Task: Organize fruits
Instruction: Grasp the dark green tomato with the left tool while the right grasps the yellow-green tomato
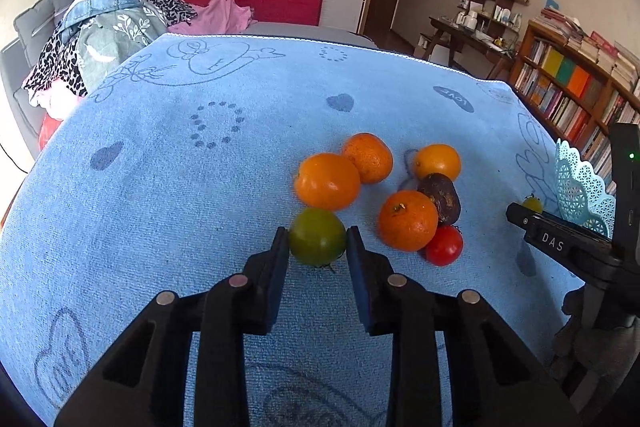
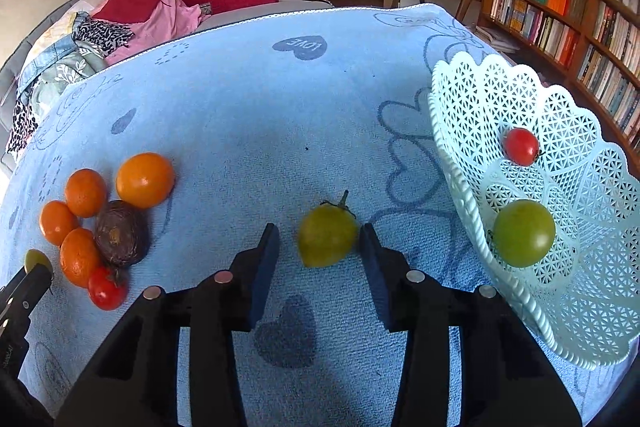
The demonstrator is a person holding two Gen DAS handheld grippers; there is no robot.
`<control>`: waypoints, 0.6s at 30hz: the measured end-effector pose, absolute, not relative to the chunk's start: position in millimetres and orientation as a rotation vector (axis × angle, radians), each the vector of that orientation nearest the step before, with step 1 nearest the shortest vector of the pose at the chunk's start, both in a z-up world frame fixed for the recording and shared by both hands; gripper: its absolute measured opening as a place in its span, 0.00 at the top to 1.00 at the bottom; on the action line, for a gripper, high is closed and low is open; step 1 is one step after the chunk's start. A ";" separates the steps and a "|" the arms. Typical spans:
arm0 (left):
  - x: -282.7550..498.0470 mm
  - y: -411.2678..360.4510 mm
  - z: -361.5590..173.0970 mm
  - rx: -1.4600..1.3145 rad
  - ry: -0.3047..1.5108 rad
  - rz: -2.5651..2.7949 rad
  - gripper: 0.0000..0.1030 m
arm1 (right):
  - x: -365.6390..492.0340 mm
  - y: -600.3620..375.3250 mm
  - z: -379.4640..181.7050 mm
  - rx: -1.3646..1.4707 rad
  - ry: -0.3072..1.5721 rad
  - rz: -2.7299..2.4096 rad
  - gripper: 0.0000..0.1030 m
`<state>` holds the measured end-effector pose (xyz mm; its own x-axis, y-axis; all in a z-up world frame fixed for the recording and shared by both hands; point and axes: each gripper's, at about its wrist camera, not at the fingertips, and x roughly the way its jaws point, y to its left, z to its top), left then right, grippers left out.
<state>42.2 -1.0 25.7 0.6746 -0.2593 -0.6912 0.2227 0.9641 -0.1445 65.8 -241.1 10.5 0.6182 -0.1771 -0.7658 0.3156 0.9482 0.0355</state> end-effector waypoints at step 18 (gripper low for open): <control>38.5 -0.6 27.1 -0.049 0.766 -0.253 0.71 | 35.1 -221.0 23.2 0.180 0.824 -0.163 0.72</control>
<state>38.5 -0.6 27.1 0.6918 -0.2442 -0.6795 0.2089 0.9685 -0.1354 35.1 -221.0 23.2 0.6687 -0.0742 -0.7398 0.2138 0.9722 0.0958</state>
